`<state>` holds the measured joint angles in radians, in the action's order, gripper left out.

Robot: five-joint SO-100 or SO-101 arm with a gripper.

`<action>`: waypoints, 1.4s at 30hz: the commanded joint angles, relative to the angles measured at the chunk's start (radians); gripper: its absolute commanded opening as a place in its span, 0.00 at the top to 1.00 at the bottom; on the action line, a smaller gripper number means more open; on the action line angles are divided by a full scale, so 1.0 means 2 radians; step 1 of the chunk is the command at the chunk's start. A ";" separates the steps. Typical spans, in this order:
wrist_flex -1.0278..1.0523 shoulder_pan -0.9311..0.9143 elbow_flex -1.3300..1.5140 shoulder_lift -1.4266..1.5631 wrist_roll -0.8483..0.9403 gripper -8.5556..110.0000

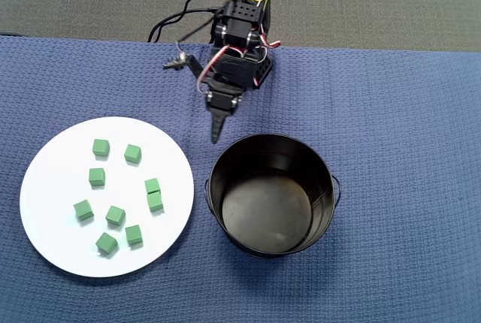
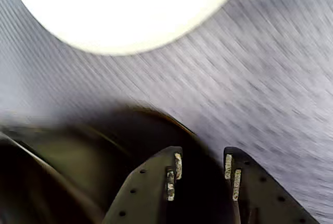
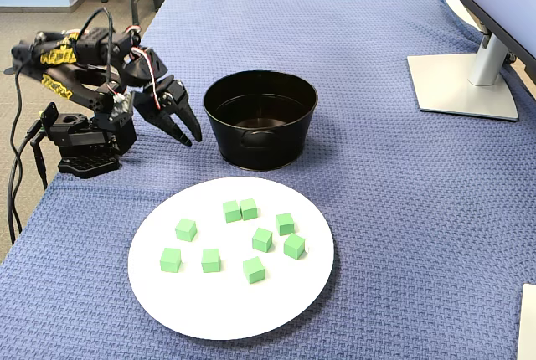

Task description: Pick up the green cubes from the white plate and place them in the black recipient

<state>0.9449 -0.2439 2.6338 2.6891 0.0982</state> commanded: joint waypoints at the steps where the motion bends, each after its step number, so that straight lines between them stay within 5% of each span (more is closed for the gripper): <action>1: 0.005 -0.056 -0.107 -0.048 0.027 0.86; 12: -0.045 -0.214 -0.242 -0.242 0.104 0.83; 27: -0.040 -0.258 -0.339 -0.481 0.333 0.74; 42: -0.088 -0.296 -0.379 -0.579 0.351 0.77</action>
<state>0.7915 -0.8145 1.9528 1.5340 0.7961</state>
